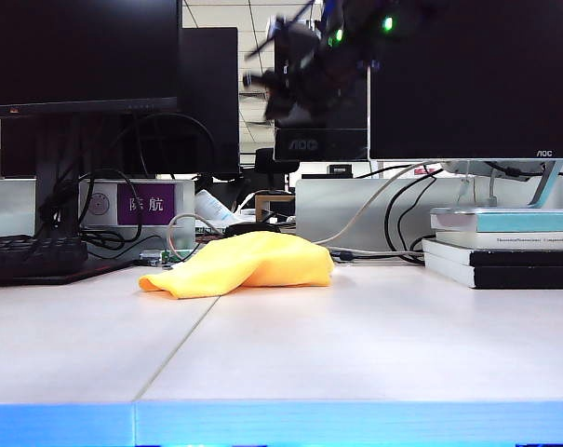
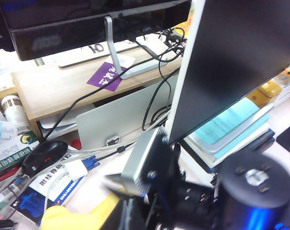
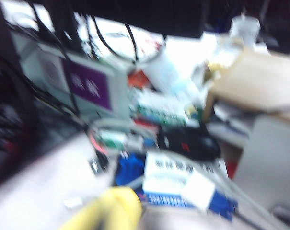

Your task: Wipe the table from back to front using the rag.

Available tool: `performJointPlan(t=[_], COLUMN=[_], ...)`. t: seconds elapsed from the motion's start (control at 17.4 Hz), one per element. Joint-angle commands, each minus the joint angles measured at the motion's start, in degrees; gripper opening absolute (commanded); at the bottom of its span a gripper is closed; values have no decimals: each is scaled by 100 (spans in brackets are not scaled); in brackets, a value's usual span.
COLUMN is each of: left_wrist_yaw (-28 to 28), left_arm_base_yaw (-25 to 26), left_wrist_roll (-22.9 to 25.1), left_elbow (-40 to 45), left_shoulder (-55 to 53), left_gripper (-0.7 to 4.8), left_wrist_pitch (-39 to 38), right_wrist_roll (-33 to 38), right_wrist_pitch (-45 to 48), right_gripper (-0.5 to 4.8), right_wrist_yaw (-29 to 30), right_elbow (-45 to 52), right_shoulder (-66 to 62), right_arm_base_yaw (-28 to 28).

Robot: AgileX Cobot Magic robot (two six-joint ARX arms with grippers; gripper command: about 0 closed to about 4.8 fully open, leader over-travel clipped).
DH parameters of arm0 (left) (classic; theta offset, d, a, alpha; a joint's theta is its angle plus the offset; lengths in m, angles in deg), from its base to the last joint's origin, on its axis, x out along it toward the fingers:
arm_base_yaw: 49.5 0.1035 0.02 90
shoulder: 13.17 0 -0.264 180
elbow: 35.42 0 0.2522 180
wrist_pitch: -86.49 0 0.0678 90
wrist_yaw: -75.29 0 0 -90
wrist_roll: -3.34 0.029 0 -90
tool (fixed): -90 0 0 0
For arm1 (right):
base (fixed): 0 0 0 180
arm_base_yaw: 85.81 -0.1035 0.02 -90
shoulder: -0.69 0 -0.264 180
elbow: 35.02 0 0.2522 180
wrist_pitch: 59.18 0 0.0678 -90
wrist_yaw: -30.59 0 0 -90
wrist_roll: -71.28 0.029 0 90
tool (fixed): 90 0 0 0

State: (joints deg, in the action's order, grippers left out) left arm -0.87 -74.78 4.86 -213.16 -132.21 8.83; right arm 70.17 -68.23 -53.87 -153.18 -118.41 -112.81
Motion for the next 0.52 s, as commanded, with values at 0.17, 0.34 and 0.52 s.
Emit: performJointPlan(t=[0.17,0.34,0.52], left_wrist_yaw=[-7,39,-2], left_arm_base_yaw=[-9,-9,-9], left_wrist_roll=[109,166,151], left_elbow=[-22,-22,-22], left_shoulder=[688,1401,2317], left_gripper=[-6,-6,-6], left_wrist_pitch=[-367,-739,-1132], right_wrist_roll=[-46,-225,-348], right_wrist_pitch=[-385,-1121,-1908], right_gripper=[-1,-1,-1], right_wrist_yaw=[92,317,514], right_elbow=[-55,-55,-52], right_shoulder=[1274,2212,2975], right_arm_base_yaw=[-28,-28,-28])
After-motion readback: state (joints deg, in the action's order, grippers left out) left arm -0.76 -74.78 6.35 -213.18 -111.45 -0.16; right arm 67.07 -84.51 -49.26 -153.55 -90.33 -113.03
